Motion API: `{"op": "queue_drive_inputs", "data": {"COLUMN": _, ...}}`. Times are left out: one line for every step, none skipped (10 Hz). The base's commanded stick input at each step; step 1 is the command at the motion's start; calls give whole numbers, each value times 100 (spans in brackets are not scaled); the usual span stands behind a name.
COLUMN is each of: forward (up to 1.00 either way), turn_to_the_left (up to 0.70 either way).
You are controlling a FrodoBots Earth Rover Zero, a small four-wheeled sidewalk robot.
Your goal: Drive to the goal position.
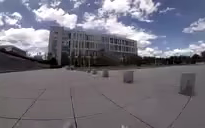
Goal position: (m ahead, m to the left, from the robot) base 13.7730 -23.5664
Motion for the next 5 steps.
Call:
{"op": "queue_drive_inputs", "data": {"forward": 70, "turn_to_the_left": 0}}
{"op": "queue_drive_inputs", "data": {"forward": 70, "turn_to_the_left": 0}}
{"op": "queue_drive_inputs", "data": {"forward": 70, "turn_to_the_left": 0}}
{"op": "queue_drive_inputs", "data": {"forward": 70, "turn_to_the_left": 0}}
{"op": "queue_drive_inputs", "data": {"forward": 70, "turn_to_the_left": 0}}
